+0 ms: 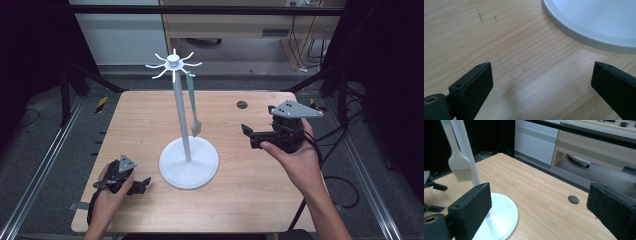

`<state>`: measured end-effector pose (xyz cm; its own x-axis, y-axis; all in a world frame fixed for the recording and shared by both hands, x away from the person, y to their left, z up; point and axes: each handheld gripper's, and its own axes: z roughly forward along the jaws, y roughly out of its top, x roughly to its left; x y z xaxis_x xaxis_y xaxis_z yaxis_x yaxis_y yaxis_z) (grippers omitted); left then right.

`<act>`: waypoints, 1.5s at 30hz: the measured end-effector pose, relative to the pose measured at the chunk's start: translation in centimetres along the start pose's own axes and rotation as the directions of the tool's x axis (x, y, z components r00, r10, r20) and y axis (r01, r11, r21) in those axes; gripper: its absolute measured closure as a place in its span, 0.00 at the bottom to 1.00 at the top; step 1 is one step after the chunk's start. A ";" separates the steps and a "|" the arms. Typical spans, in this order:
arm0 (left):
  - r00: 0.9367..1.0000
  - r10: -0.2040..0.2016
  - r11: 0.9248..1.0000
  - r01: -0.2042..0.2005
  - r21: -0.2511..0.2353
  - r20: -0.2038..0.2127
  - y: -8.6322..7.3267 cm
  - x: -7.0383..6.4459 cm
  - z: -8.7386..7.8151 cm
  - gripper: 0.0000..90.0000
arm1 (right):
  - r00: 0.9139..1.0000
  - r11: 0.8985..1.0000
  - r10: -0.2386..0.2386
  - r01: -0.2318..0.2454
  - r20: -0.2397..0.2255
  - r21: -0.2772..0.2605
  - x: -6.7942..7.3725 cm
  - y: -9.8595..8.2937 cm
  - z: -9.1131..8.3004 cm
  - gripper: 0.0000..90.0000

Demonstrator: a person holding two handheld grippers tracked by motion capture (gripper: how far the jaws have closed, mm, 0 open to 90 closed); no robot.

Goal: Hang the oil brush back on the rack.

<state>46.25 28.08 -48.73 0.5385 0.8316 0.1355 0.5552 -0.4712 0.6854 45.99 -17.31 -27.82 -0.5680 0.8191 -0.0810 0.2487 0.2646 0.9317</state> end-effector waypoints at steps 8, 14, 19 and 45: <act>1.000 0.000 1.000 0.000 0.000 -0.001 0.0 0.0 0.0 0.04 | 1.000 1.000 0.008 -0.008 0.024 0.023 -0.9 -2.4 -0.8 0.06; 1.000 0.001 1.000 -0.001 0.000 -0.001 0.0 -0.1 0.1 0.04 | 0.999 0.998 0.023 -0.024 0.023 0.054 -1.2 -4.6 -1.0 0.06; 1.000 0.001 1.000 -0.001 -0.001 -0.001 0.0 -0.1 0.1 0.04 | 0.999 0.996 0.025 -0.026 0.022 0.087 -1.3 -6.4 -0.8 0.06; 1.000 0.004 1.000 -0.004 0.003 0.000 0.0 -0.2 0.1 0.04 | 0.993 0.961 0.114 -0.118 0.030 0.250 -1.1 -14.7 3.9 0.13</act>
<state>46.21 27.93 -48.85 0.5411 0.8295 0.1385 0.5548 -0.4759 0.6825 46.00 -20.11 -42.80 -0.5119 0.8589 0.0152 0.5024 0.2850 0.8163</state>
